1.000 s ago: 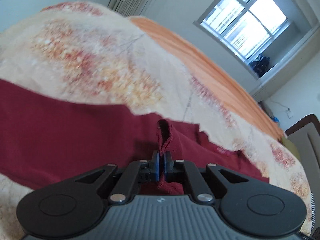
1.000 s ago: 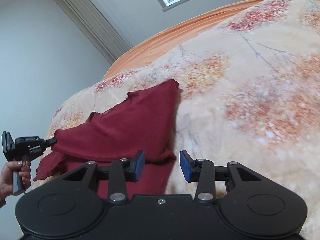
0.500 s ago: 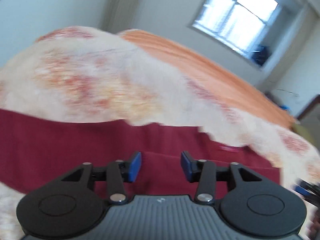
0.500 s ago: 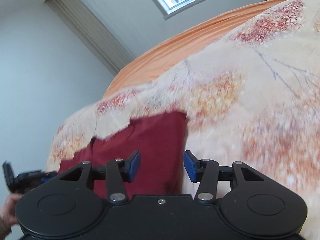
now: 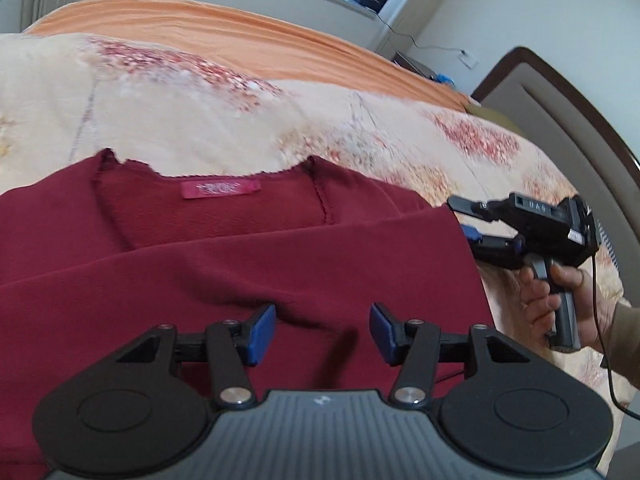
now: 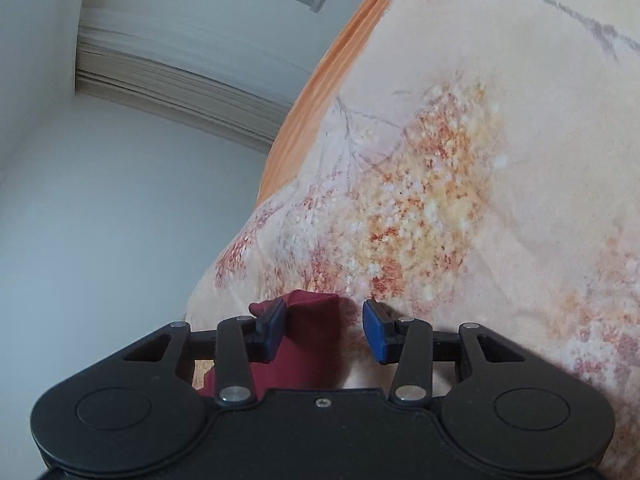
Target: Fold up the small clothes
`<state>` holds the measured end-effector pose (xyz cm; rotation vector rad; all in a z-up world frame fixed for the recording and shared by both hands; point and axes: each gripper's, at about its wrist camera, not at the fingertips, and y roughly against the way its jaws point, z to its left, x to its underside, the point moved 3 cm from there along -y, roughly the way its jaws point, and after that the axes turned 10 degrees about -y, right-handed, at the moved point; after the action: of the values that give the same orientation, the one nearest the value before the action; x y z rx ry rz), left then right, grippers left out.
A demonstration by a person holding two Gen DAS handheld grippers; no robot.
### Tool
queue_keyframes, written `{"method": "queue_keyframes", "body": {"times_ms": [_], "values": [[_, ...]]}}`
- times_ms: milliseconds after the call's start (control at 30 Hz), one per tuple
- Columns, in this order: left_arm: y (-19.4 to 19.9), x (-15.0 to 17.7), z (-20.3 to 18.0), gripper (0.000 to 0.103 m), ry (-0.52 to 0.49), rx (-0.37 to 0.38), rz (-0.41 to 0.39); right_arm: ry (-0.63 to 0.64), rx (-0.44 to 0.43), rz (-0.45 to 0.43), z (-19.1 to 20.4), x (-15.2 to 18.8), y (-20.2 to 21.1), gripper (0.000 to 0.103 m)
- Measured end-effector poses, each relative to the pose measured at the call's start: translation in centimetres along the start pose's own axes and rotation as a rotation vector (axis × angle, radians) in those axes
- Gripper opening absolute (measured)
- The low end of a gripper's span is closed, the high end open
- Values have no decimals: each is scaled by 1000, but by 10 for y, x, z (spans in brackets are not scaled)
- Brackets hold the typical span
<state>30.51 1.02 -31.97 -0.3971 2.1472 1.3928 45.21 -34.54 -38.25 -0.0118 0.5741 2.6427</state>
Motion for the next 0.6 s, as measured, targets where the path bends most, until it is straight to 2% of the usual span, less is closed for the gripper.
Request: {"method": "queue_keyframes", "body": {"times_ms": [100, 133, 167, 267, 333, 367, 433, 467, 500, 567, 600], "values": [[-7, 0, -1, 57, -6, -8, 15, 30, -17, 27, 5, 1, -8, 29], [-7, -1, 0, 57, 3, -8, 16, 71, -6, 40, 11, 3, -11, 11], [-7, -1, 2, 57, 12, -9, 15, 118, 20, 37, 17, 3, -12, 7], [-9, -1, 5, 57, 11, -31, 13, 194, 79, -27, 31, -6, -7, 6], [-15, 1, 7, 57, 15, -45, 24, 287, 181, -12, 36, -6, -16, 6], [-17, 2, 7, 57, 12, -53, 28, 312, 227, 9, 36, -3, -23, 6], [-17, 2, 5, 57, 3, -63, 30, 287, 261, 24, 34, 0, -26, 12], [-16, 1, 5, 57, 4, -64, 28, 252, 255, 4, 32, 1, -19, 21], [-13, 1, 5, 57, 7, -62, 23, 226, 234, -29, 34, 3, -7, 26], [-10, 2, 6, 57, 14, -58, 11, 220, 184, -88, 39, 17, 23, 45], [-9, 3, 7, 57, 15, -59, 11, 225, 171, -88, 39, 27, 34, 45]]}}
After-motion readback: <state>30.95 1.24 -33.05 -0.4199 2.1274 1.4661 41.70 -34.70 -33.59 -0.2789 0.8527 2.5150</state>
